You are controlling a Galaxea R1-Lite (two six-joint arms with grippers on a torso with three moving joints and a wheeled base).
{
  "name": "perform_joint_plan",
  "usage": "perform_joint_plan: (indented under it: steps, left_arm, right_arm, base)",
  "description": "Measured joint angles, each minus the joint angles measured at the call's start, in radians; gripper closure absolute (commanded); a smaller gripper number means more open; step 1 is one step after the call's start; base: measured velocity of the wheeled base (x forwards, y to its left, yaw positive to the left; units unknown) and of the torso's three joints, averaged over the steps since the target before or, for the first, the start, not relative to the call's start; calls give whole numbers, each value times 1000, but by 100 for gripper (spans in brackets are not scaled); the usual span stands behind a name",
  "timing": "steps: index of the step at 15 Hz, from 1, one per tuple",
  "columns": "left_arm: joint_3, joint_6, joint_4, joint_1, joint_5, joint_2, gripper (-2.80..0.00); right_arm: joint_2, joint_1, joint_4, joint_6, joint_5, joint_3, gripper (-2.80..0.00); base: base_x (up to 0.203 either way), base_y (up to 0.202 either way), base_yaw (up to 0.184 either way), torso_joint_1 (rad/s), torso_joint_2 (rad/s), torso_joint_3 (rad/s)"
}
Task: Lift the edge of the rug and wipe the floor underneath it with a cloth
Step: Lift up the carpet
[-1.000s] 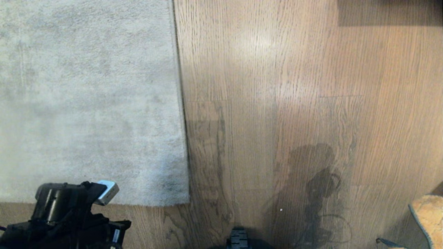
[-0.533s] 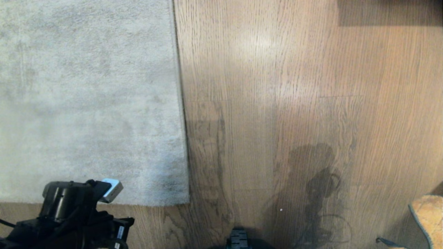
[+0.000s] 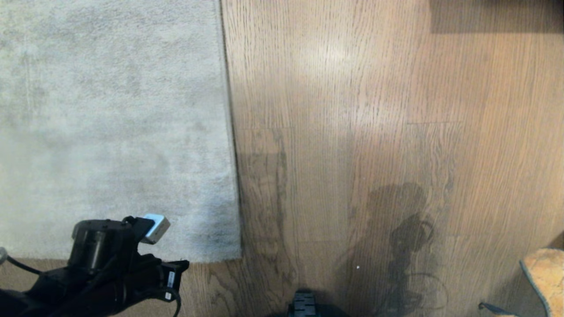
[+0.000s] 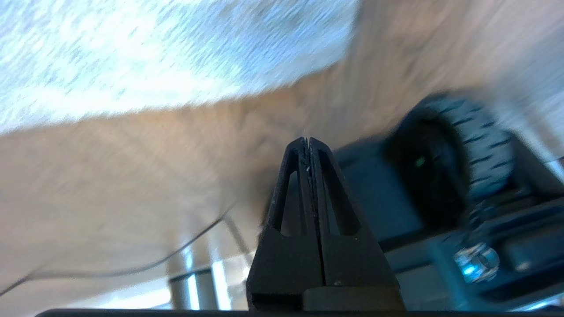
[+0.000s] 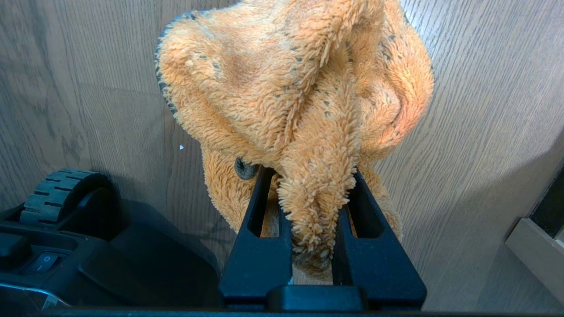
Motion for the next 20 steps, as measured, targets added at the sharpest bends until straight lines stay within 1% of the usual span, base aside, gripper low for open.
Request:
perform_joint_plan:
  steps: [3,5,6,11,13,14,15,16,18,20]
  left_arm:
    - [-41,-53,-11,-59,4,21,0]
    - [-67,-71,-12,-93,10,34,0]
    - [-81,-73,-12,-105,14,40,-280]
    - [-162,-76,-11,-152,17,89,-280]
    - [-203,-85,-5,-176,31,112,-280]
    - [-224,-100,2,-193,52,123,-280]
    - [-245,-109,10,-210,86,136,-280]
    - [-265,-112,14,-224,113,149,-280]
    - [-297,-113,31,-254,147,171,-280]
    - [-343,-114,116,-276,191,179,-280]
  right_arm:
    - [0,0,0,0,0,0,0]
    - [0,0,0,0,0,0,0]
    - [0,0,0,0,1,0,0]
    - [0,0,0,0,0,0,0]
    - [0,0,0,-1,0,0,0]
    - [0,0,0,-1,0,0,0]
    - [0,0,0,0,0,0,0]
    - [0,0,0,-1,0,0,0]
    - [0,0,0,0,0,0,0]
    - [0,0,0,-1,1,0,0]
  base:
    - [0,0,0,0,0,0]
    - [0,0,0,0,0,0]
    - [0,0,0,0,0,0]
    - [0,0,0,0,0,0]
    - [0,0,0,0,0,0]
    - [0,0,0,0,0,0]
    - [0,0,0,0,0,0]
    - [0,0,0,0,0,0]
    - [0,0,0,0,0,0]
    - [0,0,0,0,0,0]
